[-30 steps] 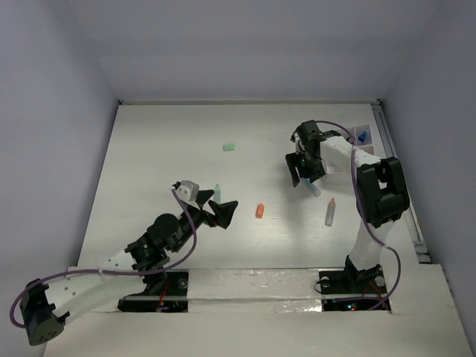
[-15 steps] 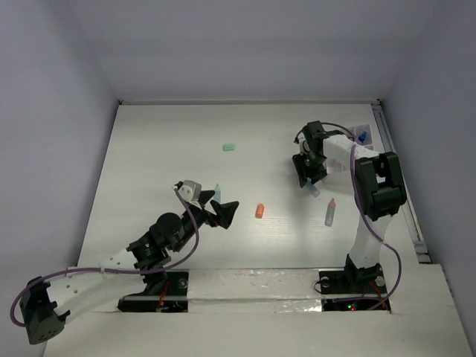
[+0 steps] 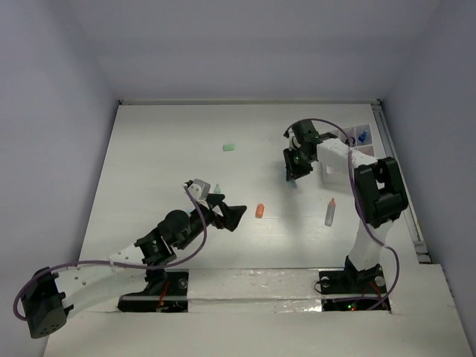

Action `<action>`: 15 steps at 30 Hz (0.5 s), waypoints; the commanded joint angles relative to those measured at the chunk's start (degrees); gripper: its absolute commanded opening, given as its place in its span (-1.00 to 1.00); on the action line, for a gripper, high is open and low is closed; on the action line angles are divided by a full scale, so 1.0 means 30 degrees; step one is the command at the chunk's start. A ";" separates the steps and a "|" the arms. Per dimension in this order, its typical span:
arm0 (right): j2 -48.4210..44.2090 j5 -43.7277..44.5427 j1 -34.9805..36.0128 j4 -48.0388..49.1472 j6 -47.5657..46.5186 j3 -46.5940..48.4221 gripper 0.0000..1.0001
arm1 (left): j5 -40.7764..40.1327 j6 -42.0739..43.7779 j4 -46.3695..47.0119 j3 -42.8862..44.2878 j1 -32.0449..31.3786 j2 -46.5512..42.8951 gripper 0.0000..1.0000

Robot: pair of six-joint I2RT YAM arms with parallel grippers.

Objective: Sort the stationery into containers
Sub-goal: Pick up the pen from the center of the board.

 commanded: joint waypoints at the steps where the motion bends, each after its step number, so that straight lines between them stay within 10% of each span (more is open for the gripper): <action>1: -0.2825 0.0804 0.1730 0.1900 0.1398 0.0424 -0.99 | 0.0947 -0.1057 0.1882 0.0360 -0.0105 0.0661 0.84; 15: -0.6578 0.0602 0.7916 1.0160 0.8166 -0.2827 -0.93 | -0.1015 -0.3051 0.2590 0.1559 0.0448 0.3679 0.37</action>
